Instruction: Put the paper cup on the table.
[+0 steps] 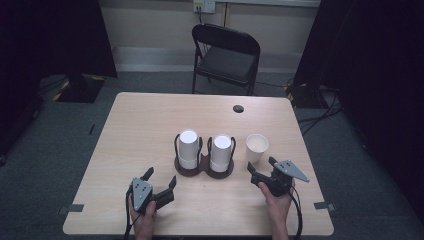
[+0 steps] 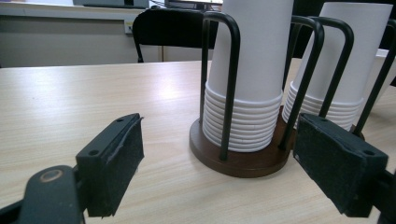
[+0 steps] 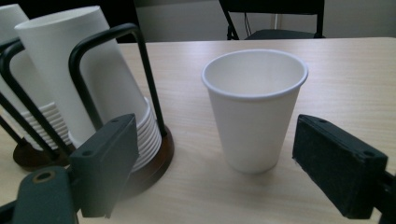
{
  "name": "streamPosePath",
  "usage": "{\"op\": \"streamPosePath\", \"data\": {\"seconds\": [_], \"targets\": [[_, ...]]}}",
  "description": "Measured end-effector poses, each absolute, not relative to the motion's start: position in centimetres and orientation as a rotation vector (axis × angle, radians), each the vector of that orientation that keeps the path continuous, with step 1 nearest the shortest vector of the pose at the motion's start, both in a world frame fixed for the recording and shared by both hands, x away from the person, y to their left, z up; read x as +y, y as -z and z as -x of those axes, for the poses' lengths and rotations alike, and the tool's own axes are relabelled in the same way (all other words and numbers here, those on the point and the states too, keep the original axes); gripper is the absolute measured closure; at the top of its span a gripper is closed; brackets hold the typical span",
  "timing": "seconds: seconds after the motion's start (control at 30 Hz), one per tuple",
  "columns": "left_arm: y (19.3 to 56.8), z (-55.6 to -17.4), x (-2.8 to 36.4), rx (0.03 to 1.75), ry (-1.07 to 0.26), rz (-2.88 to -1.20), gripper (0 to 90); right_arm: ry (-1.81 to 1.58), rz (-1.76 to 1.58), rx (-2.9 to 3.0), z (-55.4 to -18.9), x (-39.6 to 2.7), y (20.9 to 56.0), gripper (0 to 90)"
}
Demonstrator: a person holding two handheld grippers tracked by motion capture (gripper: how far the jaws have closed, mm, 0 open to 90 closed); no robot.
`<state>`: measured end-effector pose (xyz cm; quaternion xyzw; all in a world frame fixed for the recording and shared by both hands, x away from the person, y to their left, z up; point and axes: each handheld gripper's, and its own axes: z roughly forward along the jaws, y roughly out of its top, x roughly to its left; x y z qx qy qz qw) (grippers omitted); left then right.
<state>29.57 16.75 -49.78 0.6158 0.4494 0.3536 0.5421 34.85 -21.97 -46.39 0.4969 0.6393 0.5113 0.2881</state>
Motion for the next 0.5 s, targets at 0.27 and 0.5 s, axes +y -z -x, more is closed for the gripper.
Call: {"op": "streamPosePath", "data": {"seconds": [0.27, 0.5], "targets": [[49.8, -29.5, 16.8, 1.068, -0.842, -1.456, 16.1, -1.359, -1.311, 1.695, -33.2, -21.0, 47.5, 14.0], [49.8, -29.6, 16.7, 1.083, -0.843, -1.453, 16.1, -1.348, -1.276, 1.678, -32.0, -19.6, 47.9, 13.6]]}}
